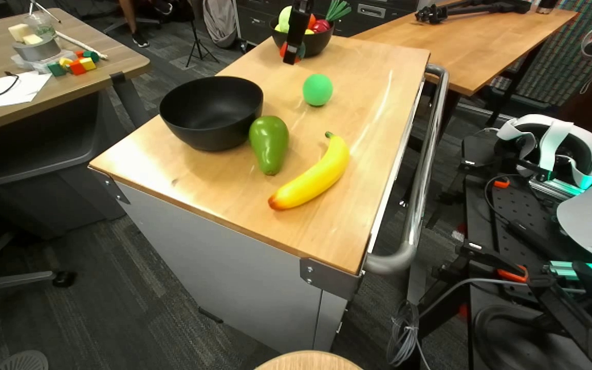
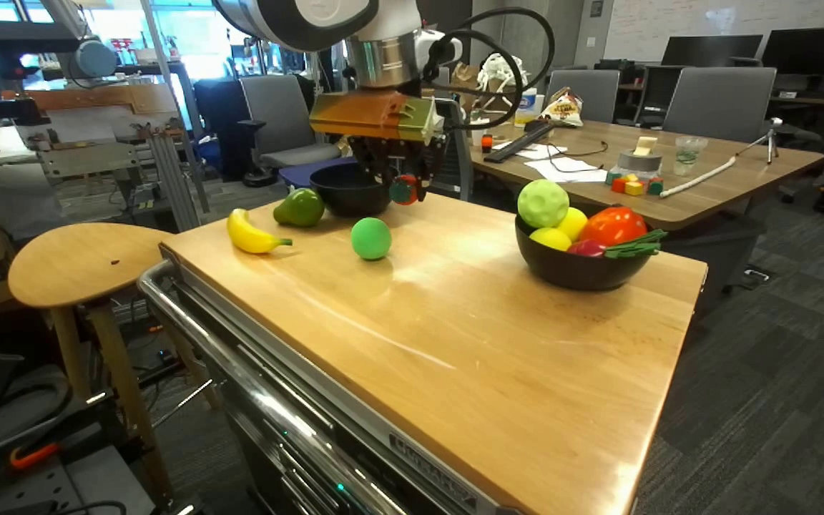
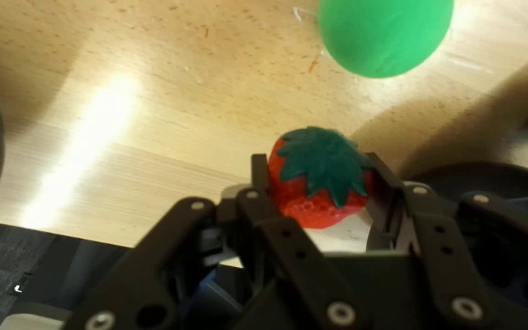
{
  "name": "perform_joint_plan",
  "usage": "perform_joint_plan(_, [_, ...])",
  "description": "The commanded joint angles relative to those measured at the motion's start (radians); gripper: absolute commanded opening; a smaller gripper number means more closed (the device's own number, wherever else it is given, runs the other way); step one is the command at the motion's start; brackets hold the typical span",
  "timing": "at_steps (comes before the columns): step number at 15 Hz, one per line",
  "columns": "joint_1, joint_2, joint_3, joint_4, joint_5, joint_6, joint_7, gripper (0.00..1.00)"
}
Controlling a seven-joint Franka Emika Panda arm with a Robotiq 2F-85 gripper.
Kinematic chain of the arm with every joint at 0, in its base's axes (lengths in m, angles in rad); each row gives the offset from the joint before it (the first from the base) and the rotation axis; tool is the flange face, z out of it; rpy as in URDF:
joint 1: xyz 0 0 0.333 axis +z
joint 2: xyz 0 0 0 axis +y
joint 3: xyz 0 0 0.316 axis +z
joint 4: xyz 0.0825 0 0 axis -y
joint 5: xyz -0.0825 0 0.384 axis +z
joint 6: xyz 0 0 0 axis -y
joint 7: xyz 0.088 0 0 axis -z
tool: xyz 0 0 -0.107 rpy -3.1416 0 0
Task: Remove the objects one at a time from the black bowls starting with the left bowl and place the objects on the table
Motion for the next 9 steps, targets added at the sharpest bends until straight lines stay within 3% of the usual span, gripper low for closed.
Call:
perform_joint_plan(1, [0.013, 0.044, -0.008, -0.016, -0.125, 0.095, 0.043, 0.26])
perform_joint_plan(6, [-0.003, 0.115, -0.007, -0.028, -0.243, 0.230, 0.109, 0.26])
perform_joint_plan(7, [-0.010, 0.119, 0.004, -0.032, -0.231, 0.241, 0.109, 0.60])
perform_joint_plan(8, [-0.017, 0.119, 0.014, -0.036, -0.218, 0.250, 0.104, 0.77])
perform_joint_plan(9, [-0.024, 0.104, 0.026, -0.043, -0.207, 0.239, 0.096, 0.83])
